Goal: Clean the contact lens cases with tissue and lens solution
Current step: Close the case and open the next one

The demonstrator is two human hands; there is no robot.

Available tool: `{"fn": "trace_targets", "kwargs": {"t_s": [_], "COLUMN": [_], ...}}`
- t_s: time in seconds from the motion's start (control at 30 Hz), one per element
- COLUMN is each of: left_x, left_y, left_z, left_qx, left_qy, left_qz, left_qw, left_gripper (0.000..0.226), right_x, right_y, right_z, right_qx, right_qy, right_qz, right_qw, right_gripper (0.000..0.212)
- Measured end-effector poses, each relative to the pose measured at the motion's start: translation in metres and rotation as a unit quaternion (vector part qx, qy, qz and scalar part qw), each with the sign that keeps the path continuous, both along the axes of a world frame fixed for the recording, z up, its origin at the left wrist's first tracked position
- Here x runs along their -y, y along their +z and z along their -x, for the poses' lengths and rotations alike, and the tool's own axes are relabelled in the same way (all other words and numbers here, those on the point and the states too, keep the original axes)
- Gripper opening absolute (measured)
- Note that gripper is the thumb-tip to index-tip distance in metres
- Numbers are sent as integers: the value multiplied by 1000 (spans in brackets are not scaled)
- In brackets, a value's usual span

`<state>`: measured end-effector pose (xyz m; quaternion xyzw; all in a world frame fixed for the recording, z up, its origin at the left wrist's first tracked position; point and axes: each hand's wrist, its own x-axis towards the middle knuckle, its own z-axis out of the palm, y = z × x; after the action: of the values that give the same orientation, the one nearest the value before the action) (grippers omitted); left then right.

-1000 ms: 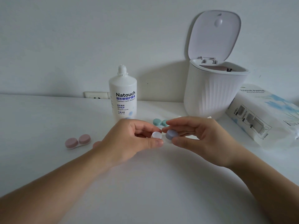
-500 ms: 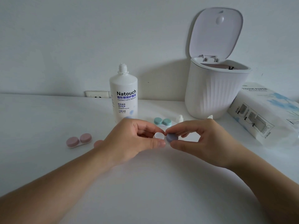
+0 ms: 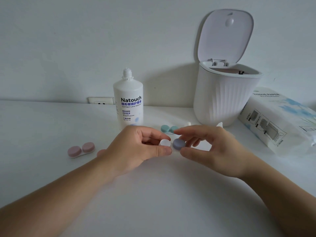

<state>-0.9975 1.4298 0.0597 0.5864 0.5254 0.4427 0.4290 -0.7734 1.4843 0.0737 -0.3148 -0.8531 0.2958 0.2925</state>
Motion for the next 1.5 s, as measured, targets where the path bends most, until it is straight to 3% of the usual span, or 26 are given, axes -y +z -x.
{"fn": "trace_targets", "kwargs": {"t_s": [0.2, 0.4, 0.7, 0.87, 1.13, 1.33, 1.5], "left_x": [1, -1, -1, -2, 0, -1, 0], "left_y": [-1, -3, -2, -1, 0, 0, 0], "left_z": [1, 0, 0, 0, 0, 0, 0], "left_qx": [-2, -2, 12, 20, 27, 17, 25], "left_qy": [-8, -7, -4, -3, -5, -7, -4], "left_qz": [0, -7, -4, -7, -11, -16, -15], "left_qw": [1000, 1000, 1000, 1000, 1000, 1000, 1000], "left_gripper": [19, 31, 22, 23, 27, 22, 25], "right_x": [2, 0, -2, -1, -1, 0, -1], "right_y": [-2, -4, -7, -3, -2, 1, 1], "right_z": [4, 8, 7, 6, 4, 4, 2], "right_qx": [-14, -23, -23, -25, -27, -11, -7], "right_qy": [-22, -7, -11, -6, -15, -11, -11], "right_qz": [-13, 27, 10, 20, 11, 31, 12], "right_qw": [1000, 999, 1000, 999, 999, 999, 1000], "right_gripper": [14, 43, 14, 36, 17, 39, 23]}}
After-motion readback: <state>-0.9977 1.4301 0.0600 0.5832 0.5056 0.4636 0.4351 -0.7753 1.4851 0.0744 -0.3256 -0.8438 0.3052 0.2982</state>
